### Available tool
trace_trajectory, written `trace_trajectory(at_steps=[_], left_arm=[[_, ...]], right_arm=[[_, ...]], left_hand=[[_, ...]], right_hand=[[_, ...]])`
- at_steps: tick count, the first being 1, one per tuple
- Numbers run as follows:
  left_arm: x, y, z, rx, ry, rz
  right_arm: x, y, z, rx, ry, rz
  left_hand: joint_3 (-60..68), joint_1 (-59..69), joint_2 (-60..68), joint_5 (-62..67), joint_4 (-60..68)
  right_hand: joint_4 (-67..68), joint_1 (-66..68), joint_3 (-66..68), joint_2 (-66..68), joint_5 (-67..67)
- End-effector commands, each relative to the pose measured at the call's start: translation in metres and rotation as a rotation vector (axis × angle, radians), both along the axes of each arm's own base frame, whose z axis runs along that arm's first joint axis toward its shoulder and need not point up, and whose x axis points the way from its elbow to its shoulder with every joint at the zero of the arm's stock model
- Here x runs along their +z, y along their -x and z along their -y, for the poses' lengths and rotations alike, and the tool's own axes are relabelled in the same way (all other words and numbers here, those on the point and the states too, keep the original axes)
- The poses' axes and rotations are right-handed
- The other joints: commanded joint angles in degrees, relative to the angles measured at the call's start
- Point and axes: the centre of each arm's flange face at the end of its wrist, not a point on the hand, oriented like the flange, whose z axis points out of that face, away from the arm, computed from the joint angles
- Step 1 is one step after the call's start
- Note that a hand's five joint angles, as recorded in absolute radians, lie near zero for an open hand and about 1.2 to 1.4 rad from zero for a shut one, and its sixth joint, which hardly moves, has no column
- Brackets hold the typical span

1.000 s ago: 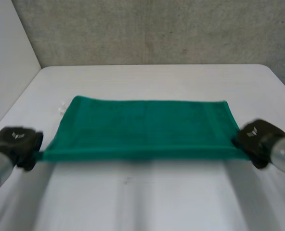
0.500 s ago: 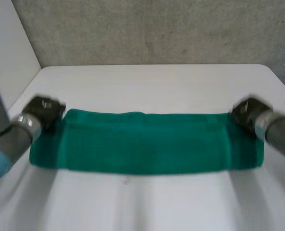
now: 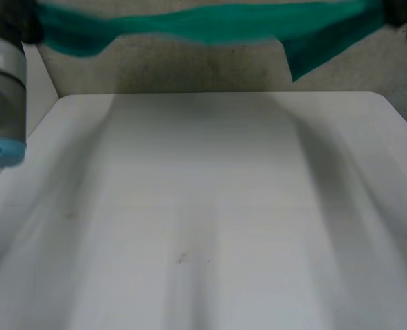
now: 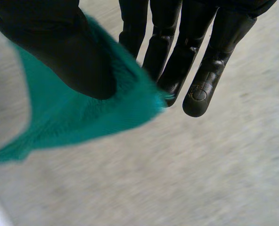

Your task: Fold the towel.

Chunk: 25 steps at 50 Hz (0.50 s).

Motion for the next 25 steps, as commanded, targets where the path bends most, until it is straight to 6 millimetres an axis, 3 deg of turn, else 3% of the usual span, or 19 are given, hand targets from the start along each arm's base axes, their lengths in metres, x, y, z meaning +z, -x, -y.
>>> trace_trajectory(at_steps=[1,2,3,4,5,6,7,8,9,13,15,18,19,21,22,25], left_arm=[[-0.106,-0.003,0.003,-0.04,-0.302,0.03],[-0.128,-0.001,0.002,-0.058,-0.362,0.047],[-0.128,-0.001,0.002,-0.058,-0.362,0.047],[-0.149,0.0,-0.001,-0.073,-0.42,0.065],[-0.17,0.001,-0.004,-0.082,-0.477,0.082],[-0.17,0.001,-0.004,-0.082,-0.478,0.082],[-0.189,0.0,-0.009,-0.085,-0.532,0.098],[-0.199,-0.001,-0.012,-0.084,-0.567,0.107],[-0.207,-0.002,-0.017,-0.082,-0.6,0.113],[-0.221,-0.009,-0.037,-0.074,-0.693,0.151],[-0.219,-0.016,-0.054,-0.061,-0.75,0.209],[-0.212,-0.03,-0.075,-0.032,-0.821,0.286],[-0.212,-0.03,-0.075,-0.032,-0.822,0.286],[-0.205,-0.051,-0.099,0.011,-0.929,0.382],[-0.197,-0.062,-0.121,0.024,-1.007,0.453],[-0.187,-0.07,-0.148,0.016,-1.085,0.53]], right_arm=[[-0.101,-0.009,0.011,0.047,-0.275,-0.085],[-0.122,-0.012,0.013,0.061,-0.33,-0.103],[-0.152,-0.014,0.015,0.072,-0.405,-0.125],[-0.167,-0.014,0.017,0.075,-0.441,-0.136],[-0.168,-0.014,0.017,0.075,-0.442,-0.136],[-0.188,-0.015,0.018,0.074,-0.493,-0.149],[-0.208,-0.015,0.018,0.073,-0.549,-0.165],[-0.209,-0.015,0.018,0.073,-0.549,-0.165],[-0.231,-0.014,0.013,0.066,-0.638,-0.206],[-0.242,-0.004,-0.006,0.056,-0.786,-0.3],[-0.242,-0.002,-0.011,0.057,-0.819,-0.322],[-0.234,0.006,-0.04,0.069,-0.942,-0.418],[-0.234,0.006,-0.041,0.069,-0.942,-0.418],[-0.22,0.017,-0.074,0.08,-1.024,-0.516],[-0.215,0.025,-0.085,0.075,-1.037,-0.553],[-0.209,0.049,-0.109,0.049,-1.064,-0.667]], left_hand=[[11.6,15.1,11.3,12.5,11.5],[11.6,15.1,11.3,12.5,11.5],[11.6,15.1,11.3,12.5,11.5],[11.6,15.1,11.3,12.5,11.5],[11.6,15.1,11.3,12.5,11.5],[11.6,15.1,11.3,12.5,11.5],[11.6,15.1,11.3,12.5,11.5],[11.6,15.1,11.3,12.5,11.5],[11.6,15.1,11.3,12.5,11.5],[11.6,15.1,11.3,12.5,11.5],[11.6,15.1,11.3,12.5,11.5],[11.6,15.1,11.3,12.5,11.5],[11.6,15.1,11.3,12.5,11.5],[11.6,15.1,11.3,12.5,11.5],[11.6,15.1,11.3,12.5,11.5],[11.6,15.1,11.3,12.5,11.5]], right_hand=[[11.6,23.9,12.1,12.5,12.8],[11.6,23.9,12.1,12.5,12.8],[11.6,23.9,12.1,12.5,12.8],[11.6,23.9,12.1,12.5,12.8],[11.6,23.9,12.1,12.5,12.8],[11.6,23.9,12.1,12.5,12.8],[11.6,23.9,12.1,12.5,12.8],[11.6,23.9,12.1,12.5,12.8],[11.6,23.9,12.1,12.5,12.8],[11.6,23.9,12.1,12.5,12.8],[11.6,23.9,12.1,12.5,12.8],[11.6,23.9,12.1,12.5,12.8],[11.6,23.9,12.1,12.5,12.8],[11.6,23.9,12.1,12.5,12.8],[11.6,23.9,12.1,12.5,12.8],[11.6,23.9,12.1,12.5,12.8]])
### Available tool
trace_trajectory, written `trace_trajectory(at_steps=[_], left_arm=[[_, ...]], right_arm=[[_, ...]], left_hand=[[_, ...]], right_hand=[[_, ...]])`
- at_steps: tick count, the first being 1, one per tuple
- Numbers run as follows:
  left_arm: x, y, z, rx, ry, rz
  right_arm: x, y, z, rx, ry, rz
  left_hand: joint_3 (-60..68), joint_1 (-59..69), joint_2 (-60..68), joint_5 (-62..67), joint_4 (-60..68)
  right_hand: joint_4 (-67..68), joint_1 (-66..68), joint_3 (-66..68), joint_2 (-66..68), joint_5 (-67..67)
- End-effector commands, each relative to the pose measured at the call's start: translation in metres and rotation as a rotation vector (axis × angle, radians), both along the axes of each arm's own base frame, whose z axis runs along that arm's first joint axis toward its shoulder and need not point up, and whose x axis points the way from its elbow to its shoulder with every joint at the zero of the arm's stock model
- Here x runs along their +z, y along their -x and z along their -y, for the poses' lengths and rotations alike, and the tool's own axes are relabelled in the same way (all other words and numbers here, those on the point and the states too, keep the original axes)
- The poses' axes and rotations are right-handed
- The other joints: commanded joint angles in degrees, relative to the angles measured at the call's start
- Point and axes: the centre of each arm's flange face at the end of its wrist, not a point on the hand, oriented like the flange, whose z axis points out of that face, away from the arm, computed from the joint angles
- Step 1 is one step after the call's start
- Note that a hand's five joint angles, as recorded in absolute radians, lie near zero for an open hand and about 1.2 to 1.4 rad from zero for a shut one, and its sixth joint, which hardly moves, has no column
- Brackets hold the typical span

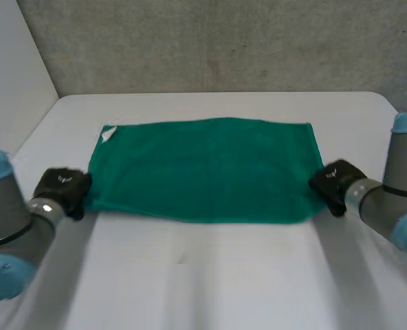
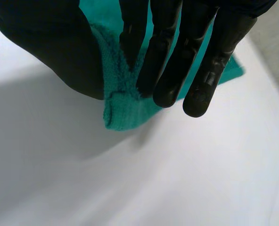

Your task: Fold the towel.

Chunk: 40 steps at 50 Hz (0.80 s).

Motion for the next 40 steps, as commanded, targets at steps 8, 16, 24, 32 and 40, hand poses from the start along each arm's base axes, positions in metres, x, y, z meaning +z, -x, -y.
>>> trace_trajectory(at_steps=[8,16,24,32,40], left_arm=[[0.039,-0.029,-0.078,-0.111,-0.205,0.207],[0.032,-0.011,-0.023,-0.137,-0.038,0.173],[0.011,0.014,0.042,-0.071,0.103,0.131],[-0.005,0.022,0.089,-0.01,0.164,0.143],[-0.022,0.029,0.108,-0.019,0.178,0.134]], right_arm=[[0.028,0.055,-0.073,0.095,-0.088,-0.298],[0.023,0.046,-0.028,-0.006,0.028,-0.176],[0.016,0.007,0.021,-0.014,0.201,-0.034],[0.004,-0.008,0.06,-0.029,0.28,-0.024],[-0.031,-0.034,0.087,0.014,0.292,-0.026]], left_hand=[[11.6,15.1,11.3,12.5,11.5],[11.6,15.1,11.3,12.5,11.5],[11.6,15.1,11.3,12.5,11.5],[11.6,15.1,11.3,12.5,11.5],[11.6,15.1,11.3,12.5,11.5]], right_hand=[[11.6,23.8,12.1,12.5,12.7],[11.6,23.8,12.1,12.5,12.7],[11.6,23.8,12.1,12.5,12.7],[11.6,23.8,12.1,12.5,12.7],[11.6,23.8,12.1,12.5,12.7]])
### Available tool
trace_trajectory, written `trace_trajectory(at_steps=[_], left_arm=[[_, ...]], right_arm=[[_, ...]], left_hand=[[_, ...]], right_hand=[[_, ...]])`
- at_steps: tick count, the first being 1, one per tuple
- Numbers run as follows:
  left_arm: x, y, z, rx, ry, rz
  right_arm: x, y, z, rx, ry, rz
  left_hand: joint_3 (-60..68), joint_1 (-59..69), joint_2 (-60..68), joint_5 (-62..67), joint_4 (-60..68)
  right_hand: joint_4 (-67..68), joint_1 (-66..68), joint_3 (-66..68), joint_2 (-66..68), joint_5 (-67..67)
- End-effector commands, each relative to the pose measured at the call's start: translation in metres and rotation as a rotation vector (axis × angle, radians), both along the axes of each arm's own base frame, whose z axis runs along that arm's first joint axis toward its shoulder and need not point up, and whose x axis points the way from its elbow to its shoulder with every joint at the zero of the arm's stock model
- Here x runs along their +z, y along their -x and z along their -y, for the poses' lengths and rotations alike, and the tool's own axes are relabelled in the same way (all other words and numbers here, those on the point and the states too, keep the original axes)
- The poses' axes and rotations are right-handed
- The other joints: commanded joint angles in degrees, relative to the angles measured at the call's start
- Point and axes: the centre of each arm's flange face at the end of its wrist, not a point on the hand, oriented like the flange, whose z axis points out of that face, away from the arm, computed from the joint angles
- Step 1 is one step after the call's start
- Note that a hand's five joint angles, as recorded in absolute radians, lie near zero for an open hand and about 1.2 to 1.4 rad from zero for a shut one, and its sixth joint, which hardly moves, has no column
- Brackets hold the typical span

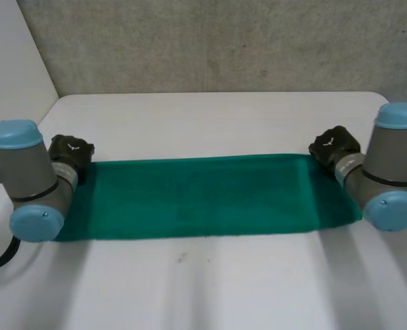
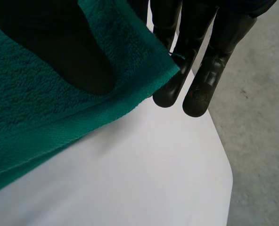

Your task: Fold the towel.

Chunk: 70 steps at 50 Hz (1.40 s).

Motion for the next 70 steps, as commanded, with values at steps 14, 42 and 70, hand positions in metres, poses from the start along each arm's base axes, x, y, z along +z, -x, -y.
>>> trace_trajectory(at_steps=[14,42,70], left_arm=[[0.008,0.038,0.004,-0.183,0.166,-0.072],[0.008,0.011,-0.061,-0.13,0.024,-0.15],[0.02,0.007,-0.079,-0.124,0.027,-0.165]], right_arm=[[0.017,-0.003,0.012,-0.152,0.021,0.235],[-0.016,0.068,-0.046,-0.155,-0.264,0.304],[0.081,0.112,-0.007,-0.178,0.138,0.219]], left_hand=[[-58.4,-54.9,-58.7,-57.5,-58.5],[-58.4,-54.9,-58.7,-57.5,-58.5],[-58.4,-54.9,-58.7,-57.5,-58.5]], right_hand=[[-58.4,-46.2,-57.9,-57.5,-57.4],[-19.3,-7.1,-18.8,-18.4,-18.3],[11.6,23.8,12.1,12.5,12.6]])
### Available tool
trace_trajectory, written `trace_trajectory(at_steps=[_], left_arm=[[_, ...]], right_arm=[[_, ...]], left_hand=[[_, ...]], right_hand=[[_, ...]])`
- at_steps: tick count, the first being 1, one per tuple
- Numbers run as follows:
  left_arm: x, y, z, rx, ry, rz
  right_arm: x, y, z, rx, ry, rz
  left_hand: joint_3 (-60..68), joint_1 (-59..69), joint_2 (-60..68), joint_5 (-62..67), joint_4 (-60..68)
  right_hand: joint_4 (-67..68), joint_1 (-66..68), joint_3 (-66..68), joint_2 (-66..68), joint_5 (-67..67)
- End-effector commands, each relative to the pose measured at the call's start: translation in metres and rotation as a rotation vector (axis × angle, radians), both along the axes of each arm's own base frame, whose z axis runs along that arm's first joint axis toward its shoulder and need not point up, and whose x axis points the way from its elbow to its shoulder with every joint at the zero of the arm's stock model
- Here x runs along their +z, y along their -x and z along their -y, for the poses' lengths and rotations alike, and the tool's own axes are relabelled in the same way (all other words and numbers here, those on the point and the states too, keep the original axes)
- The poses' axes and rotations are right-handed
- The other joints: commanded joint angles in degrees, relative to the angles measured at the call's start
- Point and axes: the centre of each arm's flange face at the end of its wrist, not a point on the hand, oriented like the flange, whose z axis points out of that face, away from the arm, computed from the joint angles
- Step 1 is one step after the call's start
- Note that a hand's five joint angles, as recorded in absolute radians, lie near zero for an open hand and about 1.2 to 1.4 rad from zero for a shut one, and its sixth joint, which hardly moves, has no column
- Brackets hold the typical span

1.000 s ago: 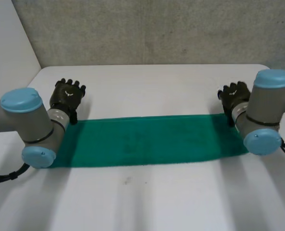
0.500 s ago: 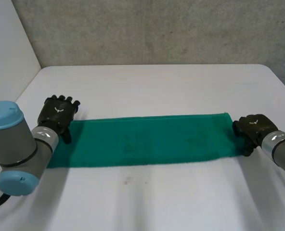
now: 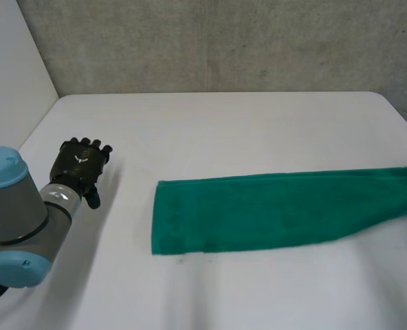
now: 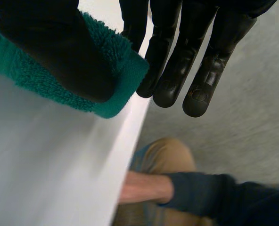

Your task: Fold the towel.

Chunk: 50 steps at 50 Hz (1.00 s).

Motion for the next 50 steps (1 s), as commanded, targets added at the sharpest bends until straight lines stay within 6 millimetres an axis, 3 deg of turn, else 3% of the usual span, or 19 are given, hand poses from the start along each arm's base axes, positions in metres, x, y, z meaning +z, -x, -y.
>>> trace_trajectory(at_steps=[1,3,9,14,20,22,24,25,26,27,29,30,33,34,37,40,41,45,50], left_arm=[[0.006,-0.002,-0.007,0.005,0.0,-0.018],[0.009,-0.001,-0.008,0.007,0.003,-0.036],[0.022,0.003,-0.011,0.003,0.023,-0.111],[0.027,0.005,-0.013,-0.005,0.032,-0.126],[0.027,0.02,-0.024,-0.054,0.031,-0.126],[0.027,0.021,-0.025,-0.058,0.03,-0.127],[0.025,0.025,-0.028,-0.071,0.027,-0.125],[0.025,0.025,-0.028,-0.071,0.027,-0.125],[0.026,0.026,-0.028,-0.074,0.028,-0.126],[0.025,0.03,-0.03,-0.086,0.027,-0.126],[0.026,0.033,-0.031,-0.096,0.031,-0.127],[0.027,0.034,-0.032,-0.102,0.034,-0.127],[0.028,0.042,-0.033,-0.126,0.046,-0.132],[0.029,0.045,-0.033,-0.134,0.05,-0.134],[0.03,0.059,-0.04,-0.176,0.056,-0.138],[0.031,0.069,-0.045,-0.207,0.062,-0.142],[0.031,0.074,-0.048,-0.224,0.064,-0.144],[0.028,0.083,-0.054,-0.251,0.056,-0.142],[0.019,0.09,-0.062,-0.276,0.03,-0.133]], right_arm=[[0.059,-0.102,-0.02,0.321,0.174,0.098],[0.068,-0.15,-0.04,0.48,0.195,0.133],[0.074,-0.245,-0.102,0.826,0.201,0.176],[0.034,-0.315,-0.157,1.094,0.087,0.2],[0.001,-0.347,-0.192,1.222,-0.005,0.199],[-0.028,-0.357,-0.205,1.259,-0.074,0.176],[-0.03,-0.358,-0.203,1.248,-0.069,0.164],[-0.03,-0.357,-0.2,1.239,-0.063,0.16],[-0.028,-0.356,-0.196,1.217,-0.049,0.159],[-0.026,-0.355,-0.194,1.203,-0.044,0.162],[-0.024,-0.354,-0.193,1.186,-0.039,0.162],[-0.011,-0.345,-0.179,1.099,-0.008,0.162],[0.007,-0.324,-0.158,0.967,0.016,0.189],[0.013,-0.306,-0.145,0.877,0.011,0.225],[0.014,-0.281,-0.137,0.778,-0.028,0.281],[0.008,-0.258,-0.133,0.71,-0.079,0.317],[-0.003,-0.236,-0.131,0.645,-0.124,0.321],[-0.021,-0.198,-0.124,0.524,-0.177,0.313],[-0.041,-0.173,-0.122,0.489,-0.232,0.291]], left_hand=[[-2.2,-1.0,-1.6,-2.7,-1.7],[-2.2,-1.0,-1.6,-2.7,-1.7],[-2.2,-1.0,-1.6,-2.7,-1.7],[-2.2,-1.0,-1.6,-2.7,-1.7],[-2.2,-1.0,-1.6,-2.7,-1.7],[-2.2,-1.0,-1.6,-2.7,-1.7],[-2.2,-1.0,-1.6,-2.7,-1.7],[-2.2,-1.0,-1.6,-2.7,-1.7],[-2.2,-1.0,-1.6,-2.7,-1.7],[-2.2,-1.0,-1.6,-2.7,-1.7],[-2.2,-1.0,-1.6,-2.7,-1.7],[-2.2,-1.0,-1.6,-2.7,-1.7],[-2.2,-1.0,-1.6,-2.7,-1.7],[-2.2,-1.0,-1.6,-2.7,-1.7],[-2.2,-1.0,-1.6,-2.7,-1.7],[-2.2,-1.0,-1.6,-2.7,-1.7],[-2.2,-1.0,-1.6,-2.7,-1.7],[-2.2,-1.0,-1.6,-2.7,-1.7],[-2.2,-1.0,-1.6,-2.7,-1.7]], right_hand=[[11.8,25.0,12.3,12.5,14.0],[11.8,25.0,12.3,12.5,14.0],[11.8,25.0,12.3,12.5,14.0],[11.8,25.0,12.3,12.5,14.0],[11.8,25.0,12.3,12.5,14.0],[11.8,25.0,12.3,12.5,14.0],[7.7,20.9,8.2,8.4,9.9],[-5.3,7.9,-4.8,-4.7,-3.1],[-35.1,-21.9,-34.6,-34.5,-32.9],[-46.9,-33.7,-46.4,-46.2,-44.7],[-53.9,-40.7,-53.4,-53.3,-51.7],[-58.2,-45.0,-57.7,-57.5,-56.0],[-58.2,-45.0,-57.7,-57.5,-56.0],[-58.2,-45.0,-57.7,-57.5,-56.0],[-58.2,-45.0,-57.7,-57.5,-56.0],[-58.2,-45.0,-57.7,-57.5,-56.0],[-58.2,-45.0,-57.7,-57.5,-56.0],[-57.3,-44.1,-56.8,-56.7,-55.1],[-34.1,-21.0,-33.6,-33.5,-31.9]])
